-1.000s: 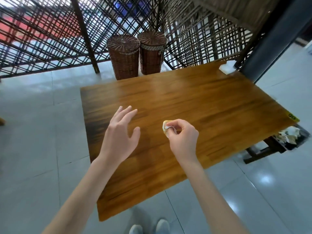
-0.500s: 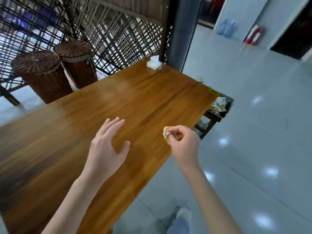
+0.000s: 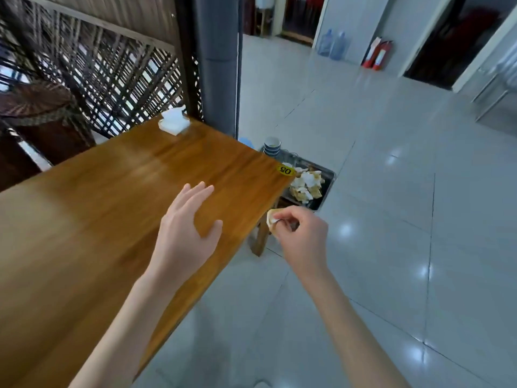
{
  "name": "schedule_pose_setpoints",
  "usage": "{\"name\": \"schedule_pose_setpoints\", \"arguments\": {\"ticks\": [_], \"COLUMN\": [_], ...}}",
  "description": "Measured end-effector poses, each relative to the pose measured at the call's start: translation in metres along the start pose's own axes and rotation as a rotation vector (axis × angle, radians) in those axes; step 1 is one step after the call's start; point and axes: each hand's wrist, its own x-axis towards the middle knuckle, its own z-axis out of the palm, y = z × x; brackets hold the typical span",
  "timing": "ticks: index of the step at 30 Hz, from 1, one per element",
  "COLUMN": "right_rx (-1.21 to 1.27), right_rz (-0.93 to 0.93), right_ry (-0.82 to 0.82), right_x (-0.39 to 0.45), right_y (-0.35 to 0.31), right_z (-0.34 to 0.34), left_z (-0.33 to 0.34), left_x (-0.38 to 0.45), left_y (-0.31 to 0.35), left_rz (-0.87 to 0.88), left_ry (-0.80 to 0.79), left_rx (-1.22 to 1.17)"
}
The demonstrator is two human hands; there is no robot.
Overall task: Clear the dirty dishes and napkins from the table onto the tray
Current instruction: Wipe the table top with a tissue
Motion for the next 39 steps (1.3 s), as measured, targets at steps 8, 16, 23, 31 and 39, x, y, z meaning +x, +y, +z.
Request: {"name": "schedule_pose_setpoints", "arguments": {"ticks": [8, 16, 23, 31, 39], "right_rx": [0.034, 0.028, 0.006, 0.022, -0.092], "right_rz": [0.038, 0.030, 0.052, 0.079, 0.043], "right_ry": [-0.024, -0.094, -0.130, -0.251, -0.646], "right_x": [0.113, 0.269, 0.398, 0.498, 0.577], "right_y": [0.085, 0.143, 0.183, 0.246, 0.352], "right_z": [-0.010, 0.009, 0.029, 0.049, 0.064], "left_z": [0.094, 0.179, 0.240, 0.311, 0.397], "left_x": [0.107, 0.251, 0.379, 0.451, 0.481], "left_y": [0.040, 0.044, 0.050, 0.030, 0.032], "left_rz": [-0.031, -0.077, -0.072, -0.202, -0.479], "left_ry": [-0.022, -0.035, -0.028, -0.010, 0.147], "left_rx": [0.015, -0.001, -0.007, 0.032, 0.073]}}
